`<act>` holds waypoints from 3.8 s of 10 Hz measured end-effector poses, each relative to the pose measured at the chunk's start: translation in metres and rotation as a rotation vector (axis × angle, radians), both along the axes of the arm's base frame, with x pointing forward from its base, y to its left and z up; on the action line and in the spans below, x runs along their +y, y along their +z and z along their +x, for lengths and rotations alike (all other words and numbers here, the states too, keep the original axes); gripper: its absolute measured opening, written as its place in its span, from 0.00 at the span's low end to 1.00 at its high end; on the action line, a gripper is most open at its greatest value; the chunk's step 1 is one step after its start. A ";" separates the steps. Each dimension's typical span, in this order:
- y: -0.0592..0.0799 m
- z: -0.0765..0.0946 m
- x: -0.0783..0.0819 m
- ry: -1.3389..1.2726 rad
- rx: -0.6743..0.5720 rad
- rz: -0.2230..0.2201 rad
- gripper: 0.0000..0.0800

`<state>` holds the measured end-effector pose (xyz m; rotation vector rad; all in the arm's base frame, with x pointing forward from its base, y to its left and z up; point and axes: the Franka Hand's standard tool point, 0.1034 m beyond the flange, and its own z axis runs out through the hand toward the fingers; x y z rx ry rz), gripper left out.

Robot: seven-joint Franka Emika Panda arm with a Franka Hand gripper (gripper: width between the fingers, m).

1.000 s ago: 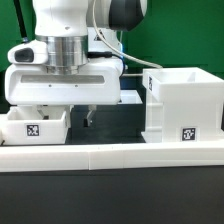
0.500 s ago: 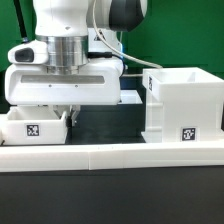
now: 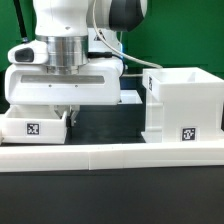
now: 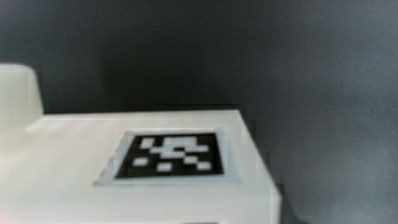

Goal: Assemble drawer

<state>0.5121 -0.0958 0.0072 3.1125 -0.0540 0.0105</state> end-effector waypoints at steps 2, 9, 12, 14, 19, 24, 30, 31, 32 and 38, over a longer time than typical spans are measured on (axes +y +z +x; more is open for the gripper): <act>0.001 0.000 0.002 0.006 0.002 0.001 0.05; 0.029 0.006 0.021 0.207 0.021 0.024 0.05; 0.028 0.006 0.017 0.570 0.029 0.014 0.05; 0.028 0.006 0.016 0.682 0.032 0.012 0.05; 0.028 0.007 0.021 1.050 0.059 0.000 0.05; 0.028 0.007 0.022 1.360 0.083 -0.012 0.05; 0.026 0.006 0.022 1.610 0.123 -0.017 0.05; 0.026 0.006 0.022 1.610 0.123 -0.017 0.05; 0.026 0.006 0.023 1.606 0.123 -0.017 0.05; 0.021 0.015 0.053 1.525 0.124 0.008 0.05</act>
Offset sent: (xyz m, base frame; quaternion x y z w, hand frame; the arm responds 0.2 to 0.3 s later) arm -0.0027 0.0173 0.0432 -0.0170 -0.0353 -0.0670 0.9970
